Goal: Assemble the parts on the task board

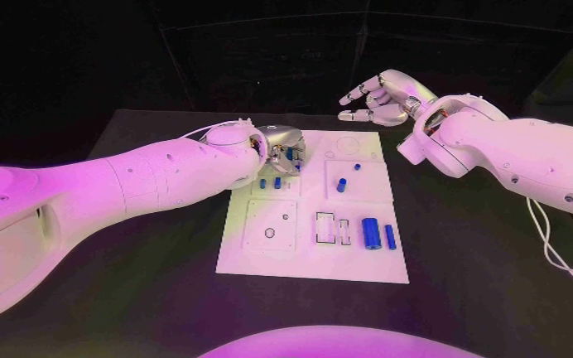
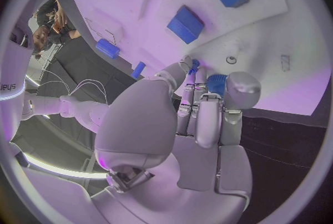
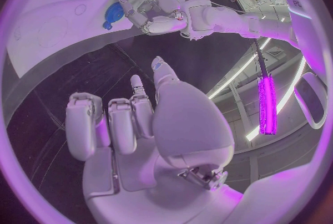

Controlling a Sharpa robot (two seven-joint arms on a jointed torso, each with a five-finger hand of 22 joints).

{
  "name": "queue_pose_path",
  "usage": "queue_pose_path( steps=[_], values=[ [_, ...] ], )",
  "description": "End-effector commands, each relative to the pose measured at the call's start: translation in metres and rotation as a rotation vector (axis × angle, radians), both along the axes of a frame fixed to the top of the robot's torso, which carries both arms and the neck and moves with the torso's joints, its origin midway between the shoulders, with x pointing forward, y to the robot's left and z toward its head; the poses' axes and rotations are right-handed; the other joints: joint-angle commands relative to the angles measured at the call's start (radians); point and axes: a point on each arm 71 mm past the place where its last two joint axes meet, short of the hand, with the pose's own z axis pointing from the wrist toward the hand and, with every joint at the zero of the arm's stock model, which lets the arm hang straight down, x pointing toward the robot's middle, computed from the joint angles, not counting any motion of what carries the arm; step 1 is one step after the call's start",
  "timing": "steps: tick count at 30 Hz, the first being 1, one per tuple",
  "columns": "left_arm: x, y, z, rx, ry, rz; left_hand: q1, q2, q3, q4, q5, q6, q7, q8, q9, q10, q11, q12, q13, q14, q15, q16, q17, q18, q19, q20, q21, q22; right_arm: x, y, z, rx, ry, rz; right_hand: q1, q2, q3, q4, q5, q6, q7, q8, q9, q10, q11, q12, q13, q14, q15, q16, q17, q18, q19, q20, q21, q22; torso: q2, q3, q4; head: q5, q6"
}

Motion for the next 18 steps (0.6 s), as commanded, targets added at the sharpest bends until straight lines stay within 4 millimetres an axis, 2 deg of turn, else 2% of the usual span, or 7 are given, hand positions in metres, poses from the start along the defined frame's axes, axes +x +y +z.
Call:
queue_pose_path(
  steps=[1,8,10,13,18],
  values=[
    [-0.0012,-0.0009,-0.0032,0.015,0.016,-0.018,0.001,0.018,0.018,-0.004,0.000,0.016,-0.004,-0.009,0.000,0.022,-0.004,-0.009,-0.003,0.015,-0.010,0.006,0.000,-0.008,0.006,-0.003,0.011,0.011,0.0001,0.0013,0.0021,0.003,-0.014,0.005,-0.004,0.008,-0.005,-0.001,0.005,-0.005,-0.002,0.005,-0.001,-0.003,-0.002,-0.003,0.100,0.077,-0.005,-0.004,0.148,0.007,0.009,-0.007,-0.005,0.050,0.000,0.0001,0.0006,0.000,-0.001],
    [-0.0005,0.0008,-0.0033,0.010,0.004,-0.004,0.039,0.046,0.086,-0.042,0.000,0.058,-0.004,-0.020,0.004,0.082,-0.014,-0.024,-0.007,0.020,-0.020,0.013,0.006,-0.013,0.014,-0.013,0.042,0.045,0.0000,0.0014,0.0022,0.003,-0.014,0.005,-0.002,0.010,-0.005,-0.002,0.007,-0.004,-0.002,0.006,-0.001,-0.002,-0.003,-0.001,0.101,0.077,-0.005,-0.004,0.148,0.007,0.009,-0.007,-0.005,0.050,-0.001,-0.0001,-0.0004,0.001,-0.001],
    [-0.0003,0.0018,-0.0026,0.003,-0.005,0.000,0.036,0.046,0.108,-0.054,0.001,0.069,-0.002,-0.029,0.005,0.095,-0.012,-0.035,-0.009,0.021,-0.019,0.015,0.006,-0.015,0.013,-0.013,0.048,0.053,-0.0002,0.0010,0.0023,0.004,-0.015,0.004,-0.002,0.010,-0.005,-0.002,0.007,-0.004,-0.002,0.006,-0.001,-0.002,-0.003,-0.001,0.101,0.077,-0.005,-0.004,0.148,0.007,0.009,-0.007,-0.005,0.050,0.001,0.0000,0.0004,-0.001,0.002],
    [-0.0002,0.0034,-0.0008,-0.013,-0.025,0.002,0.031,0.044,0.122,-0.062,0.000,0.075,-0.002,-0.037,0.005,0.102,-0.013,-0.044,-0.009,0.021,-0.019,0.016,0.005,-0.015,0.013,-0.013,0.052,0.058,-0.0003,0.0008,0.0024,0.004,-0.015,0.004,-0.002,0.010,-0.005,-0.002,0.007,-0.004,-0.002,0.006,-0.001,-0.002,-0.003,-0.001,0.101,0.077,-0.005,-0.004,0.148,0.007,0.009,-0.007,-0.005,0.050,0.000,-0.0004,-0.0001,-0.002,0.000],
    [-0.0021,0.0054,0.0026,-0.043,-0.052,-0.003,0.025,0.041,0.129,-0.067,0.000,0.078,-0.001,-0.044,0.005,0.105,-0.012,-0.052,-0.010,0.021,-0.018,0.016,0.004,-0.016,0.013,-0.013,0.056,0.063,-0.0001,0.0008,0.0024,0.004,-0.016,0.004,-0.002,0.010,-0.005,-0.002,0.007,-0.004,-0.002,0.006,-0.001,-0.002,-0.003,-0.001,0.101,0.077,-0.005,-0.004,0.148,0.007,0.009,-0.007,-0.005,0.050,-0.001,-0.0001,0.0008,-0.002,0.004]
  ],
)
